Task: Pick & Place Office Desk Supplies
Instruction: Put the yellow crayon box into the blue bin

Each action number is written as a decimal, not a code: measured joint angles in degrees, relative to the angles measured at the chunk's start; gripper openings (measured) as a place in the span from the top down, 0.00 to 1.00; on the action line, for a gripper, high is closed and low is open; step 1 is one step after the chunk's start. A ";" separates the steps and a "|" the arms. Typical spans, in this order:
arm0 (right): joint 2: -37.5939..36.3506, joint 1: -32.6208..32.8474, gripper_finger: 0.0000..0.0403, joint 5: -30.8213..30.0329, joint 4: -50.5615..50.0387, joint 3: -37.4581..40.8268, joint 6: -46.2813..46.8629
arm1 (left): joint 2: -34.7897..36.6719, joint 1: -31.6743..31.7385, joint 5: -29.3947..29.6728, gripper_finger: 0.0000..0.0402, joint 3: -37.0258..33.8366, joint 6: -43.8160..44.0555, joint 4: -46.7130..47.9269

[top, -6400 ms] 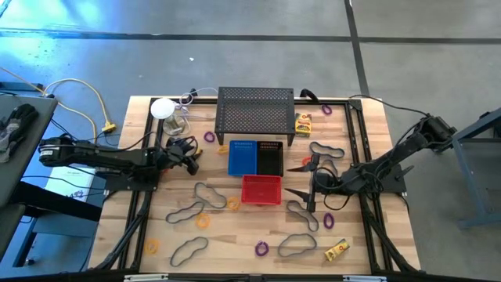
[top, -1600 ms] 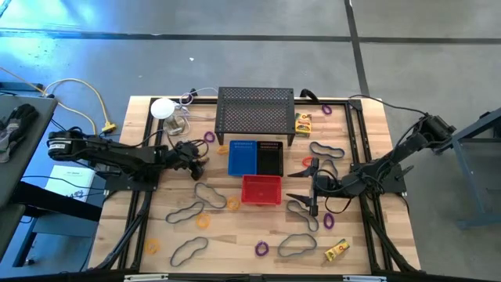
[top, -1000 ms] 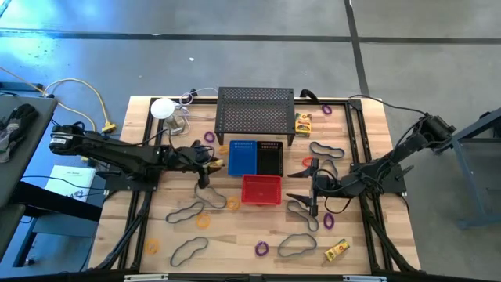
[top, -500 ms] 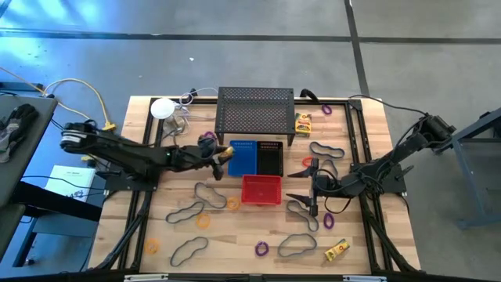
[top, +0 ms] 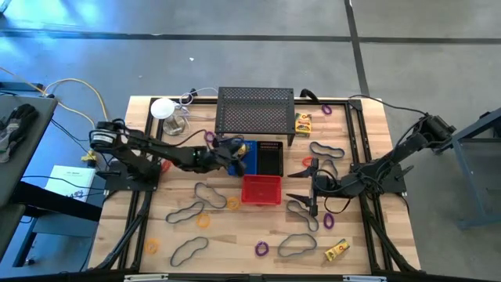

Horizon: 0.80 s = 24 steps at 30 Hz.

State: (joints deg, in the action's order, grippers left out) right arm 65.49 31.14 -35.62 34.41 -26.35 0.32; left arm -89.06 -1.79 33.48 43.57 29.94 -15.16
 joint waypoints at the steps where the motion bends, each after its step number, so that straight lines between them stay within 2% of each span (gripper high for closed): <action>1: 0.00 0.00 0.33 0.00 -0.37 0.00 0.05 | 0.02 0.19 1.10 0.59 -0.02 1.40 0.74; 14: 0.00 0.00 0.33 0.00 -1.09 0.00 2.90 | -0.77 0.67 0.78 0.59 0.00 12.22 0.92; 24: 0.00 0.00 0.33 0.00 -1.05 0.00 2.94 | -0.81 0.67 0.77 0.59 -0.04 11.35 1.16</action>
State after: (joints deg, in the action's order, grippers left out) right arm 65.49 31.14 -35.62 33.36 -26.35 3.27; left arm -89.86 -1.13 34.25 43.53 41.28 -14.00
